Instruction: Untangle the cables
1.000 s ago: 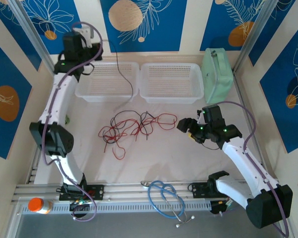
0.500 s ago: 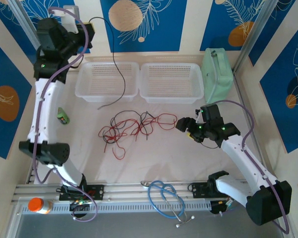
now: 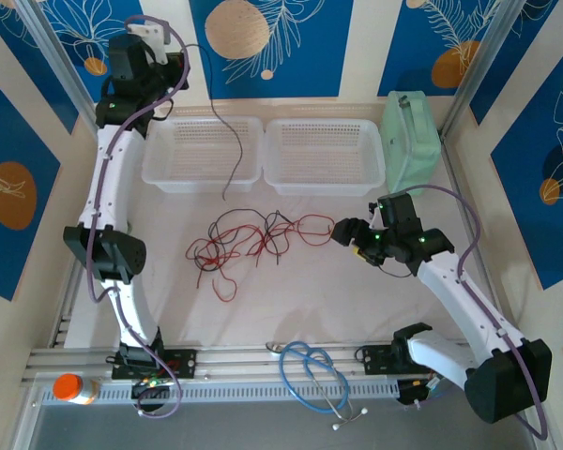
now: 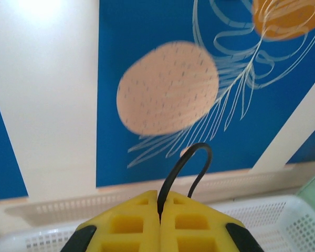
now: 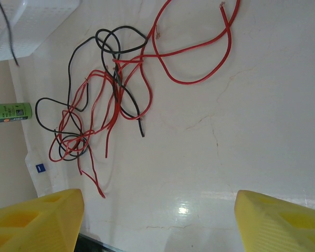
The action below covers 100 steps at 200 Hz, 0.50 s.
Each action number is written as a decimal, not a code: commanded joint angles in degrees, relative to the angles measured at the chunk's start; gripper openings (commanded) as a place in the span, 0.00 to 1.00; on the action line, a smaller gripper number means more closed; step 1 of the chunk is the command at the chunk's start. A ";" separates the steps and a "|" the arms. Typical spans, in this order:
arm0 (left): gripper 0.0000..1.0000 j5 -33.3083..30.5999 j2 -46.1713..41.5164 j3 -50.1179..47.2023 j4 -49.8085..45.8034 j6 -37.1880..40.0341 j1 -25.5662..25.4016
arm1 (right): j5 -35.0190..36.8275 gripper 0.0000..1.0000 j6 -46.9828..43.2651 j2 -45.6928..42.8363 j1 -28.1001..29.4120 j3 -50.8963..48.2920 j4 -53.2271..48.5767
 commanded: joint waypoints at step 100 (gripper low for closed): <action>0.00 -5.58 6.87 -0.22 6.41 2.29 0.71 | 0.57 0.76 0.61 -0.56 0.95 -0.41 -1.07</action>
